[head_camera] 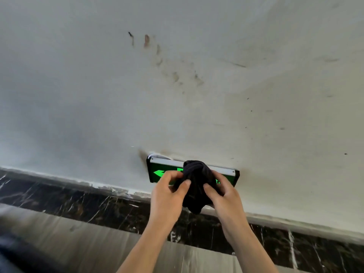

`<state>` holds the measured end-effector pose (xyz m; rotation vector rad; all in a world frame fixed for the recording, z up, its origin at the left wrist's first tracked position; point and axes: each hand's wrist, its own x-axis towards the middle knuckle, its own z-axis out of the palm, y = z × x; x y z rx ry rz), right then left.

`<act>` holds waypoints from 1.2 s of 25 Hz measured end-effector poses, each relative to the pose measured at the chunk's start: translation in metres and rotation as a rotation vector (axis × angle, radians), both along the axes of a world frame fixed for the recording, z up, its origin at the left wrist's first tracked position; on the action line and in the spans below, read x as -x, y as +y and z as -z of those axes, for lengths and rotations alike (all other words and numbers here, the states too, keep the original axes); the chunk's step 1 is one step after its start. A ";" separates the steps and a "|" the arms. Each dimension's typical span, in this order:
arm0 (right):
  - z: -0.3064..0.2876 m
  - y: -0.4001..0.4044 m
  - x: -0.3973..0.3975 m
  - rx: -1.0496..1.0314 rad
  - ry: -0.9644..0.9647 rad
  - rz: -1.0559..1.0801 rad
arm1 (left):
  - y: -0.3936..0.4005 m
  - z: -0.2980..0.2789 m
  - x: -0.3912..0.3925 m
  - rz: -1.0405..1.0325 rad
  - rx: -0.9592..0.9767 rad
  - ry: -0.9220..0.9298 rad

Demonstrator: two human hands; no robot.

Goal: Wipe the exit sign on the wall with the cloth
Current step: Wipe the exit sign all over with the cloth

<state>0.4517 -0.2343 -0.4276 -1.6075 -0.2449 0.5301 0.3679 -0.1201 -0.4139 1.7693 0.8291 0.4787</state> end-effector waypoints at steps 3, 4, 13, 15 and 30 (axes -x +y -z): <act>0.034 0.006 0.003 -0.088 0.121 -0.019 | 0.001 0.036 0.006 0.112 0.049 -0.019; 0.041 0.007 0.003 -0.126 0.157 -0.031 | 0.003 0.043 0.007 0.141 0.084 -0.038; 0.062 0.008 0.003 -0.143 0.141 0.038 | 0.018 0.052 0.013 0.173 0.382 -0.156; 0.061 0.009 0.004 -0.187 0.166 0.070 | 0.031 0.043 0.009 0.158 0.161 -0.123; 0.038 0.003 -0.001 -0.357 0.116 0.089 | 0.143 -0.063 -0.125 0.093 -2.009 -0.226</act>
